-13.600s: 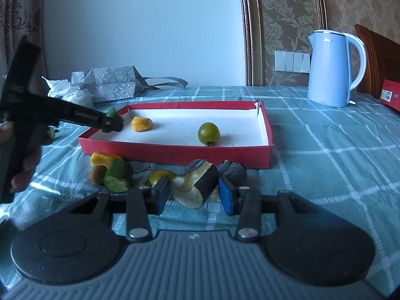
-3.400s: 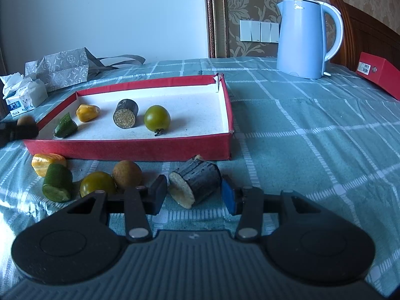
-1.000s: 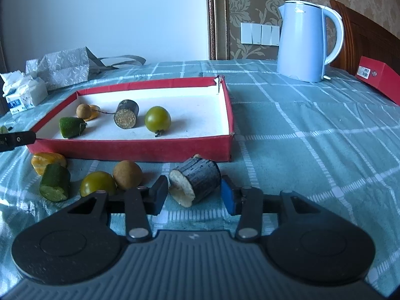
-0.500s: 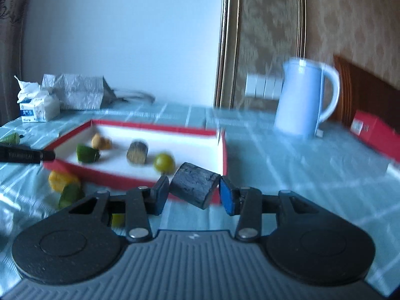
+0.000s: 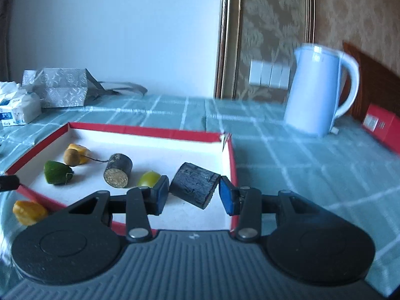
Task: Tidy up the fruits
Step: 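Release the eggplant chunk in the tray with the right gripper while the left approaches the yellow pepper, then close the left gripper on the yellow bell pepper beside the tray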
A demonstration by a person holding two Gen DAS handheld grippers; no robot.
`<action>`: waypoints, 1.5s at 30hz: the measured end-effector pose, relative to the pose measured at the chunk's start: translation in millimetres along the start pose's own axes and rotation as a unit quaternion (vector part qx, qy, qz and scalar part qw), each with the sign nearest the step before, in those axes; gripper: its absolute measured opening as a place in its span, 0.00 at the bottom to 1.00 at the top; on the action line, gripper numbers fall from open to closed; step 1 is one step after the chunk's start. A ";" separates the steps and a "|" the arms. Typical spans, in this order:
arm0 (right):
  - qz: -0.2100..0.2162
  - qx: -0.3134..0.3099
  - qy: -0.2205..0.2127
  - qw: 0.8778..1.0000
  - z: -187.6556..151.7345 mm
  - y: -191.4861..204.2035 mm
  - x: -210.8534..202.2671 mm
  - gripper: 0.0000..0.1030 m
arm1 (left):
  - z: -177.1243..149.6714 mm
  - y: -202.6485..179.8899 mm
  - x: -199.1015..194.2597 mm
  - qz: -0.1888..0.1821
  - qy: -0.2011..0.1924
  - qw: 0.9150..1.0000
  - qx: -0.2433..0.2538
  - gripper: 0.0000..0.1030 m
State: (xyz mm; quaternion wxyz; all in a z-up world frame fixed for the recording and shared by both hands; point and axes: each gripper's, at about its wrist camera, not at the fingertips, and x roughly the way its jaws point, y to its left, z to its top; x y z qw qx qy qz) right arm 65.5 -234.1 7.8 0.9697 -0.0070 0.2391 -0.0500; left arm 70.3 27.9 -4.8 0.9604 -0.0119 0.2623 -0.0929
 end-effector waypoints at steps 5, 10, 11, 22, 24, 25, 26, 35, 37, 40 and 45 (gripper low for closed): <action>-0.003 0.008 0.035 0.999 -2.7 -0.1 28.9 0.40 | 0.1 0.8 0.9 -0.003 0.002 1.000 -0.003 0.64; -0.001 -0.003 0.051 0.999 -5.5 2.3 43.0 0.42 | 0.5 1.0 1.6 -0.006 0.004 1.000 -0.004 0.66; -0.007 -0.009 0.052 0.999 -6.6 4.1 44.2 0.48 | 0.4 1.0 1.8 -0.006 0.006 1.000 -0.005 0.67; -0.006 -0.015 -0.048 0.999 -16.4 8.7 -6.6 1.00 | 0.1 4.4 -1.6 -0.014 0.001 1.000 -0.015 0.67; 0.001 0.000 -0.059 0.998 -19.1 4.5 -17.0 1.00 | -0.3 2.3 -3.3 -0.026 -0.001 1.000 -0.010 0.67; 0.003 0.009 -0.065 0.998 -20.8 1.8 -23.5 1.00 | -1.1 -0.3 -5.0 -0.032 -0.004 0.999 -0.003 0.68; 0.003 0.016 -0.073 0.997 -22.8 -0.5 -29.4 1.00 | -1.8 -3.1 -6.3 -0.034 -0.007 0.999 0.005 0.68; 0.027 0.008 -0.110 0.994 -42.4 -5.0 -68.6 1.00 | -6.1 -13.7 -4.1 -0.059 0.009 0.998 0.032 0.71; 0.030 -0.009 -0.101 0.994 -46.3 1.1 -69.0 1.00 | -6.0 -13.0 -1.5 -0.062 0.013 0.998 0.026 0.73; 0.029 -0.030 -0.098 0.994 -49.2 8.9 -71.0 1.00 | -7.1 -15.1 1.8 -0.063 0.021 0.997 0.027 0.73; 0.041 -0.027 -0.089 0.995 -48.0 8.2 -69.3 1.00 | -9.8 -24.9 4.0 -0.074 0.026 0.996 0.041 0.77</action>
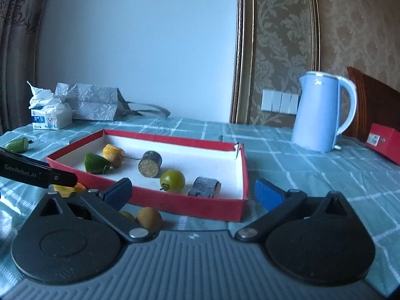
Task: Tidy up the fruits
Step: 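Close the left gripper on the yellow bell pepper beside the tray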
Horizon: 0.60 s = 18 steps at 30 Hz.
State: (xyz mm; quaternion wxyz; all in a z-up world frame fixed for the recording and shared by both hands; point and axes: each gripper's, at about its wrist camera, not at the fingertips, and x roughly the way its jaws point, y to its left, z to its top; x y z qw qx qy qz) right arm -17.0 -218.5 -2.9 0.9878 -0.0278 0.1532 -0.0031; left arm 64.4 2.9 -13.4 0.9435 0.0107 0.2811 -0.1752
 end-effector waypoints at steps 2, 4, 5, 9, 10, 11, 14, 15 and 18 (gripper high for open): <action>0.001 0.006 0.006 1.000 -0.2 -1.9 1.7 1.00 | -0.7 -4.6 1.7 0.005 -0.001 1.000 0.010 0.79; 0.001 0.012 0.006 1.000 -1.0 -3.8 1.4 1.00 | -0.8 -6.9 4.6 0.003 0.006 1.000 0.012 0.79; 0.001 0.014 0.006 1.000 -1.5 -4.6 1.4 1.00 | -1.0 -7.9 6.1 0.005 0.008 1.000 0.014 0.79; 0.001 0.016 0.010 1.000 -2.2 -4.9 2.3 1.00 | -0.4 -6.9 9.9 0.006 0.015 1.000 0.007 0.79; 0.000 0.017 0.009 1.000 -2.3 -4.9 2.3 1.00 | -0.1 -4.9 10.2 0.004 0.020 1.000 -0.005 0.79; -0.001 0.017 0.009 1.000 -2.4 -4.8 2.4 1.00 | -0.1 -2.1 10.1 0.000 0.027 0.999 -0.023 0.79; -0.003 0.023 0.014 1.000 -2.4 -6.2 4.2 1.00 | -1.1 -0.4 11.1 0.001 0.033 0.999 -0.042 0.79; -0.003 0.026 0.015 1.000 -2.4 -7.3 4.4 1.00 | -1.5 -1.8 10.3 0.006 0.031 0.999 -0.040 0.79; -0.007 0.035 0.021 0.999 -2.7 -10.5 6.2 1.00 | -2.0 -7.4 11.0 0.021 0.027 0.999 -0.035 0.79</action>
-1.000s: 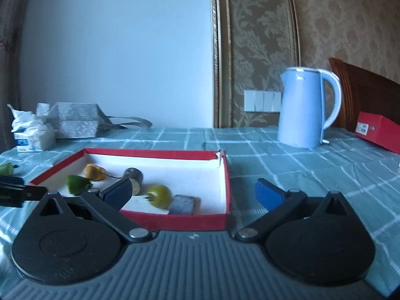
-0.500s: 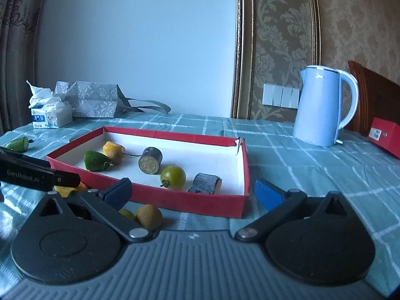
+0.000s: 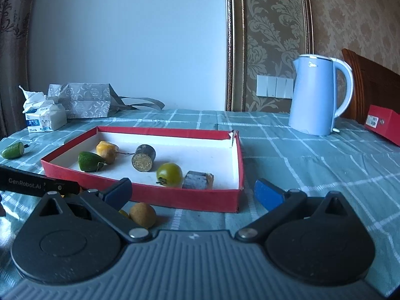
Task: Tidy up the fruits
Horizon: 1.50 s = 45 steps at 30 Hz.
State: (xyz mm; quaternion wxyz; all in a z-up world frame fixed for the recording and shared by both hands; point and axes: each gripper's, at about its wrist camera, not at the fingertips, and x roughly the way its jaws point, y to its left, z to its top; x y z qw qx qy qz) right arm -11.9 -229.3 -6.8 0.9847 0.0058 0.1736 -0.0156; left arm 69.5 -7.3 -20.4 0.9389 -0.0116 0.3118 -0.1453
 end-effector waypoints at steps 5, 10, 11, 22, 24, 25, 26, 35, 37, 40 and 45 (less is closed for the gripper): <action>-0.003 0.014 0.012 1.000 0.1 -4.4 3.6 1.00 | 2.1 -7.0 9.9 0.020 0.002 1.000 0.008 0.79; -0.003 0.020 0.017 1.000 0.3 -6.5 5.4 1.00 | 2.1 -4.7 7.1 0.005 0.003 1.000 0.012 0.66; -0.003 0.021 0.019 1.000 0.1 -6.7 5.9 1.00 | 1.2 -6.1 6.0 0.001 0.002 1.000 0.018 0.64; -0.005 0.025 0.014 1.000 0.1 -9.8 4.2 1.00 | 0.5 -10.8 4.4 -0.020 0.002 0.999 0.030 0.46; -0.007 0.026 0.010 1.000 -0.4 -11.7 2.4 1.00 | 0.2 -11.1 4.2 -0.020 0.001 0.999 0.031 0.46; -0.004 0.026 0.010 1.000 -0.5 -12.3 1.8 1.00 | 0.1 -10.4 3.6 -0.021 0.001 0.999 0.030 0.46; -0.002 0.024 0.009 1.000 -0.7 -12.2 1.1 1.00 | 0.0 -9.8 2.4 -0.021 0.000 0.999 0.028 0.46; 0.067 -0.048 -0.028 0.996 -4.4 16.4 -18.1 1.00 | 1.0 3.0 -7.1 -0.006 -0.016 1.000 0.005 0.46; 0.102 -0.060 -0.036 0.992 -5.6 24.7 -23.3 1.00 | 0.7 1.8 -6.2 0.009 -0.016 1.000 0.009 0.46; 0.133 -0.091 -0.036 0.986 -6.6 39.2 -27.1 0.89 | 0.6 4.6 -6.4 0.018 -0.016 1.000 0.003 0.46; 0.166 -0.111 -0.010 0.980 -5.4 61.9 -20.0 0.81 | 2.4 15.9 -4.2 0.032 -0.009 0.999 -0.026 0.46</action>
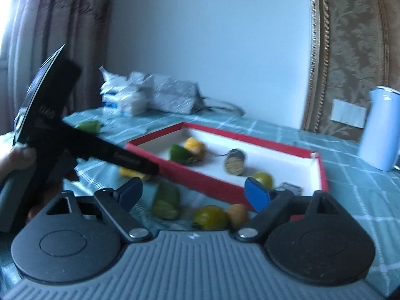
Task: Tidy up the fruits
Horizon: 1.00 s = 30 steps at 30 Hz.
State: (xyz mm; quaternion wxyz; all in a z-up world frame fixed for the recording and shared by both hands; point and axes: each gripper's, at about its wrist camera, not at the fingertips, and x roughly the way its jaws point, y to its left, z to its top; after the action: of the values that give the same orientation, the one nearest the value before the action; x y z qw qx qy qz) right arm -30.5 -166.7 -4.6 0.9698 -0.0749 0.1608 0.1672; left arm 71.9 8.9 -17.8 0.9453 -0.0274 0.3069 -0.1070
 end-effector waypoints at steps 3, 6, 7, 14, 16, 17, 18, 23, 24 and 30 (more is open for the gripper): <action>0.009 -0.026 0.004 1.000 0.7 14.1 4.7 0.79 | 1.1 4.4 0.8 -0.004 0.003 1.000 -0.013 0.46; 0.016 -0.052 0.017 0.998 1.4 27.9 11.4 0.59 | 1.3 4.3 0.6 -0.003 0.003 1.000 -0.013 0.46; 0.018 -0.059 0.023 0.998 2.2 31.5 14.7 0.55 | 1.1 4.2 0.6 -0.002 0.003 1.000 -0.013 0.46; 0.007 -0.051 0.066 0.997 4.3 30.0 37.3 0.44 | 1.1 3.1 1.3 0.001 0.003 1.000 -0.010 0.46; 0.004 -0.052 0.081 0.995 3.3 30.7 43.5 0.44 | 1.1 3.4 1.3 0.000 0.004 1.000 -0.009 0.46; 0.003 -0.053 0.087 0.995 2.9 31.1 45.9 0.44 | 1.0 3.1 1.6 0.000 0.005 1.000 -0.008 0.46; 0.003 -0.054 0.091 0.994 2.9 31.6 48.0 0.44 | 0.7 3.0 1.5 0.000 0.005 1.000 -0.008 0.46; -0.001 -0.042 0.112 0.993 3.8 32.0 58.5 0.44 | 0.0 1.3 1.9 -0.001 0.006 1.000 -0.002 0.46; -0.003 -0.041 0.110 0.993 3.7 31.6 57.7 0.40 | -0.1 1.0 1.9 0.000 0.006 1.000 -0.001 0.46; -0.005 -0.034 0.110 0.993 4.1 30.5 56.6 0.30 | -0.3 0.1 1.9 0.001 0.006 1.000 0.002 0.46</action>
State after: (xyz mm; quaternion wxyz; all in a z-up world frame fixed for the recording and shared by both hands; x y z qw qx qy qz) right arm 10.6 -120.4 -22.6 0.9440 -0.1267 0.2602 0.1585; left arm 73.3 8.5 -19.2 0.9436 -0.0245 0.3124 -0.1065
